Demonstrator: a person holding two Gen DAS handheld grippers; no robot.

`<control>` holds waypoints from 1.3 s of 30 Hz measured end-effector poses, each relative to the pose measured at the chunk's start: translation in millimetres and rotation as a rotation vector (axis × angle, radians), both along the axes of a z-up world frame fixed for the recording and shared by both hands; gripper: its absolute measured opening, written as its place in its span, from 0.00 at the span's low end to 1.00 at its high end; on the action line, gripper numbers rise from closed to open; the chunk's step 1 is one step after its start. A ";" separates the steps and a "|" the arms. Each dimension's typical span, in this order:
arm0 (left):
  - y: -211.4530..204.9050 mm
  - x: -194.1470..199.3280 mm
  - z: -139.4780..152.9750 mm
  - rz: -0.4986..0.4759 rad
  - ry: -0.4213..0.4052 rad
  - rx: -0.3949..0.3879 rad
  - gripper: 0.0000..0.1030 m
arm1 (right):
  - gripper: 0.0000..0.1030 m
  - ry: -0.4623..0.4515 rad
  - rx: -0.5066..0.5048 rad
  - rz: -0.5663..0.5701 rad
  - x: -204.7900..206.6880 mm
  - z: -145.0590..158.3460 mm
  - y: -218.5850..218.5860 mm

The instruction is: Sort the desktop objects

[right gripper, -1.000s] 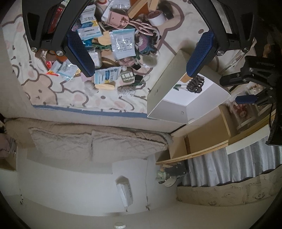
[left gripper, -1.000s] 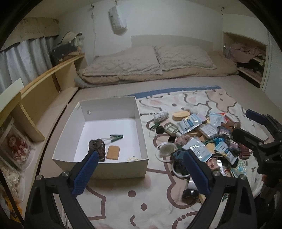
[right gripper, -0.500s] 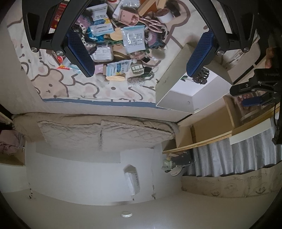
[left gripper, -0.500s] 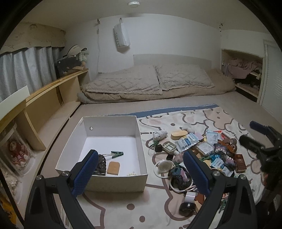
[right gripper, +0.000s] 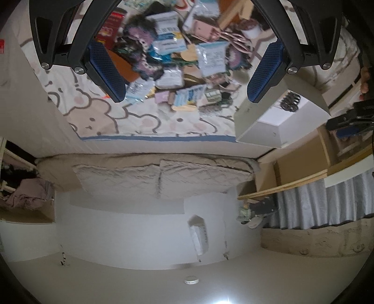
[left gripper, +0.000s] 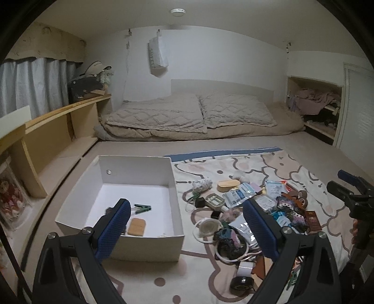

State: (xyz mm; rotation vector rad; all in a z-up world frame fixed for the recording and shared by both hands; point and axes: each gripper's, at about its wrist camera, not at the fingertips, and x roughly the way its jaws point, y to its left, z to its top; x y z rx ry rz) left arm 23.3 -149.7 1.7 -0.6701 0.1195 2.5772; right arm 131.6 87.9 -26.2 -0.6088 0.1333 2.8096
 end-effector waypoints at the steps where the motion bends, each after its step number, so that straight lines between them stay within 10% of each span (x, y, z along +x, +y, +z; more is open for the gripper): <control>1: 0.9 0.1 -2.7 -0.007 -0.002 0.000 0.95 | 1.00 -0.011 0.003 -0.010 2.2 -3.5 3.0; 13: 12.5 11.4 -46.0 -0.051 0.019 -0.062 0.94 | 1.00 -0.187 -0.085 -0.107 22.0 -69.9 33.6; 39: 66.8 33.6 -132.4 -0.305 -0.211 -0.199 0.94 | 1.00 -0.436 -0.207 -0.110 28.1 -167.6 36.3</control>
